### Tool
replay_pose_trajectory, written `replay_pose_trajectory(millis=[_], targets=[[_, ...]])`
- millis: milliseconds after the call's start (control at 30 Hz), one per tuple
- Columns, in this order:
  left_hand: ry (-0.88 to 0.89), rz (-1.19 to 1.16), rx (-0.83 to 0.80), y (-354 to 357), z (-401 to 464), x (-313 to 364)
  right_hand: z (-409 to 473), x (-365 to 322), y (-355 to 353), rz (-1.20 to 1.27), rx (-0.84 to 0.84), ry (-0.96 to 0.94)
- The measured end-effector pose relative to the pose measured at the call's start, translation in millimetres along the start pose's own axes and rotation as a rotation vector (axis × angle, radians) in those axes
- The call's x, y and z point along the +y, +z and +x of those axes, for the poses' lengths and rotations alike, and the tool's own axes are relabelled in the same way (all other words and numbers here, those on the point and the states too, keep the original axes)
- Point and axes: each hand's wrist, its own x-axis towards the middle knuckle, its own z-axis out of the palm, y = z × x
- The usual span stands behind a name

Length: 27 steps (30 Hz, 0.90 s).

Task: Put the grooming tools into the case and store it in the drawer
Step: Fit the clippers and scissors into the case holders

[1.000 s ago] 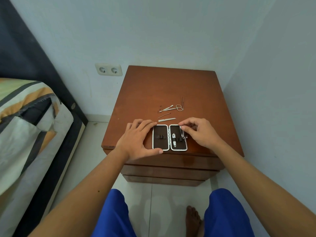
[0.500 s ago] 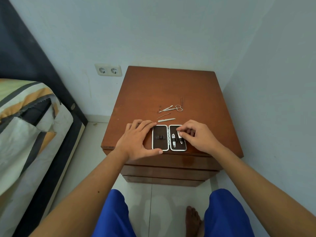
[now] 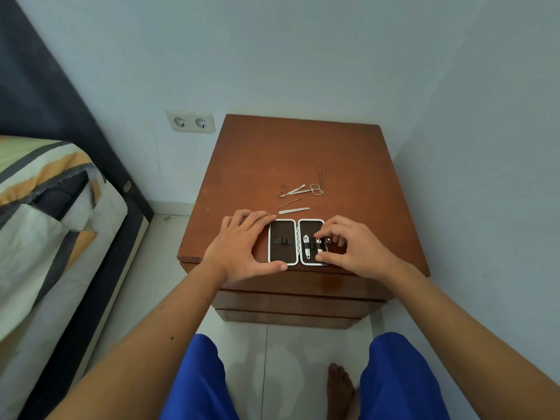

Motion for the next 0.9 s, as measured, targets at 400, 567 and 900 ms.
replay_pose_trajectory(millis=[400,567,900], targets=[[0.011,0.004,-0.002,0,0,0,59,2,-6,0.098,0.322,0.208],[0.014,0.000,-0.006,-1,0,0,113,21,-14,-0.028,0.314,0.293],[0.017,-0.014,-0.010,0,2,-3,128,35,-17,-0.142,0.177,0.275]])
